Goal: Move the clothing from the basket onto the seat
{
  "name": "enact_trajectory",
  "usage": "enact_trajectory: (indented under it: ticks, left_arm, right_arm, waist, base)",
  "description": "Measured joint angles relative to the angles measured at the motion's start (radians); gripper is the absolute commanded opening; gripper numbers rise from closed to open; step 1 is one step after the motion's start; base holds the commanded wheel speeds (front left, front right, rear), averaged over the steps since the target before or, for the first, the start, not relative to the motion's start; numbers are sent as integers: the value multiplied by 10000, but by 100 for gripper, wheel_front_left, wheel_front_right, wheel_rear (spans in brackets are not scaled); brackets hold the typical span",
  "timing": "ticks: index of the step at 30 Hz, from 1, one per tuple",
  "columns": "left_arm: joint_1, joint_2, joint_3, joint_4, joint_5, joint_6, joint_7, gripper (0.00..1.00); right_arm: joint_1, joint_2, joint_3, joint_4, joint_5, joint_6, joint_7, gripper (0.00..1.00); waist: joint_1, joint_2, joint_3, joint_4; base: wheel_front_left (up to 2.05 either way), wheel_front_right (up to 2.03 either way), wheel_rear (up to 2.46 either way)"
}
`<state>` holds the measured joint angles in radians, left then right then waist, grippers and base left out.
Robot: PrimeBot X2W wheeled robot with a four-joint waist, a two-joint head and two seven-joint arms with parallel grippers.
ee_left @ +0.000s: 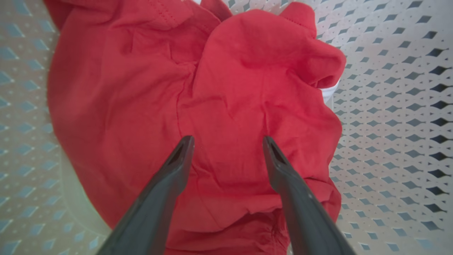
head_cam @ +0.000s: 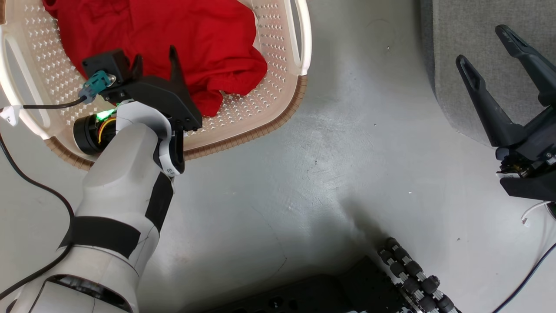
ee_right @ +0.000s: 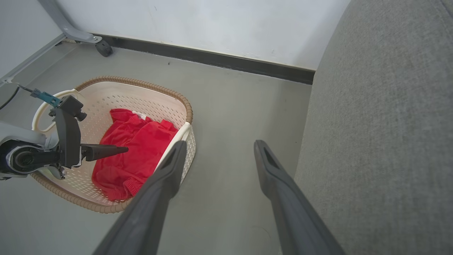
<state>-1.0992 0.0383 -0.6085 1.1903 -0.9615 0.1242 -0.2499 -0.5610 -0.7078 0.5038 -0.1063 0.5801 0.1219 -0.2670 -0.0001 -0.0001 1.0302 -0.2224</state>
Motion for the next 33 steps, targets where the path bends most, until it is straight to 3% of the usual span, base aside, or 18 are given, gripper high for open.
enact_trajectory:
  ticks: [19,28,33]
  left_arm:
    - [-366,8,-955,134,-487,0,0,100]
    - [-642,17,-2339,562,-119,0,17,100]
    - [-1102,23,-3014,746,447,0,867,100]
  right_arm:
    - [-59,115,81,111,19,-31,-2,100]
    - [-82,366,169,226,107,-29,0,100]
    - [-124,520,280,328,178,-29,2,100]
  waist:
    - [2,2,-12,-47]
    - [2,2,-89,-191]
    - [2,2,-169,-255]
  base:
    - [0,0,0]
    - [0,0,0]
    - [0,0,0]
